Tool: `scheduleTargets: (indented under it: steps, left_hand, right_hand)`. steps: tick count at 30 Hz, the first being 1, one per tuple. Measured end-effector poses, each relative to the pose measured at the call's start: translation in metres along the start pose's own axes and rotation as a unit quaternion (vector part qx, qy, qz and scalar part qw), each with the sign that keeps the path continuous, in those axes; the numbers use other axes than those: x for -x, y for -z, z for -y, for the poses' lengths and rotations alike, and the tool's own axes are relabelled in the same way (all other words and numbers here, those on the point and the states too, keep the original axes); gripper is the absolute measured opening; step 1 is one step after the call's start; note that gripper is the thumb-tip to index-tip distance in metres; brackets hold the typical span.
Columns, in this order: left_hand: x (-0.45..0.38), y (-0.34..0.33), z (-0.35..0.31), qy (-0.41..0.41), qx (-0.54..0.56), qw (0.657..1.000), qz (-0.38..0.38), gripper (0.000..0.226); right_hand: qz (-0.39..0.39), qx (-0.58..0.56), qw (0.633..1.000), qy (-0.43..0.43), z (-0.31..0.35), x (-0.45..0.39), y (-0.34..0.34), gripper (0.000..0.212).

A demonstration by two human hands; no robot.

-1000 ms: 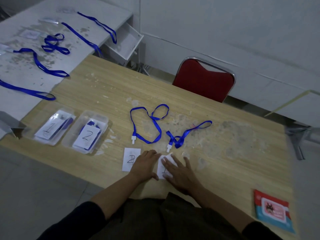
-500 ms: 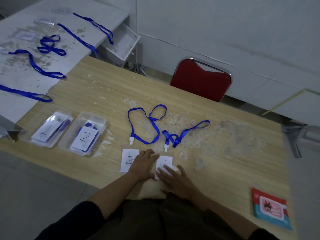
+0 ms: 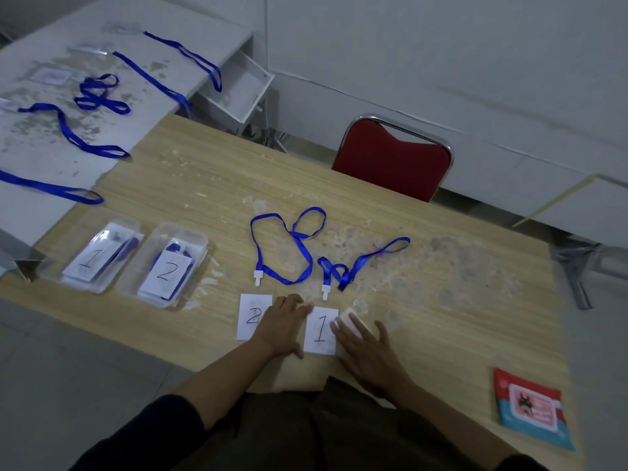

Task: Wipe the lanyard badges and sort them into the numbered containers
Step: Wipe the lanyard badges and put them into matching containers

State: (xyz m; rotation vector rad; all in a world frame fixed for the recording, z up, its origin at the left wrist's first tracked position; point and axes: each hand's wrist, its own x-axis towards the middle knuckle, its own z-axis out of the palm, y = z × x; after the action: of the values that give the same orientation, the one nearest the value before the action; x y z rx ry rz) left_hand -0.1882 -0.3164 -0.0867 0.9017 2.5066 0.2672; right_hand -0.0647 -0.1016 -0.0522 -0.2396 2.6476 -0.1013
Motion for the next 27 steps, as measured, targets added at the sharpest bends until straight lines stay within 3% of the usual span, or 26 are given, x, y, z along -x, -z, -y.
scheduleTargets:
  steps: [2,5,8,9,13,17,20,25,27]
  left_hand:
    - [-0.001,0.001,0.000,-0.004,-0.005,1.000,0.003,0.111]
    - [-0.001,0.001,-0.001,-0.003,-0.006,1.000,0.007,0.111]
    - [-0.001,0.003,-0.003,0.000,-0.008,1.000,0.006,0.109]
    - [-0.001,0.004,-0.004,-0.001,-0.010,1.000,0.008,0.109]
    - [-0.001,0.005,-0.006,0.005,-0.014,1.000,0.013,0.109]
    - [0.000,0.005,-0.006,0.008,-0.018,1.000,0.015,0.110]
    - [-0.001,0.006,-0.006,0.004,-0.018,1.000,0.019,0.109]
    - [-0.001,0.007,-0.007,0.008,-0.023,1.000,0.013,0.108]
    - [-0.001,0.007,-0.008,0.007,-0.030,0.999,0.016,0.108]
  right_hand:
    - [0.047,0.011,0.998,0.036,0.010,0.001,0.004,0.060]
    - [0.028,0.045,0.994,0.097,0.011,-0.007,-0.005,0.059]
    - [0.013,-0.032,0.999,-0.040,0.014,-0.026,-0.003,0.064]
    - [0.012,-0.030,0.998,-0.046,0.016,-0.029,0.000,0.065]
    - [0.014,0.051,0.995,0.081,0.011,-0.007,-0.003,0.059]
    - [0.003,0.056,0.998,0.032,-0.003,0.014,-0.006,0.052]
    - [0.055,0.088,0.993,0.048,0.001,0.014,-0.002,0.053]
    - [0.026,0.028,0.999,0.005,0.004,0.004,0.000,0.057]
    - [0.026,0.035,0.999,0.030,0.009,0.000,0.004,0.058]
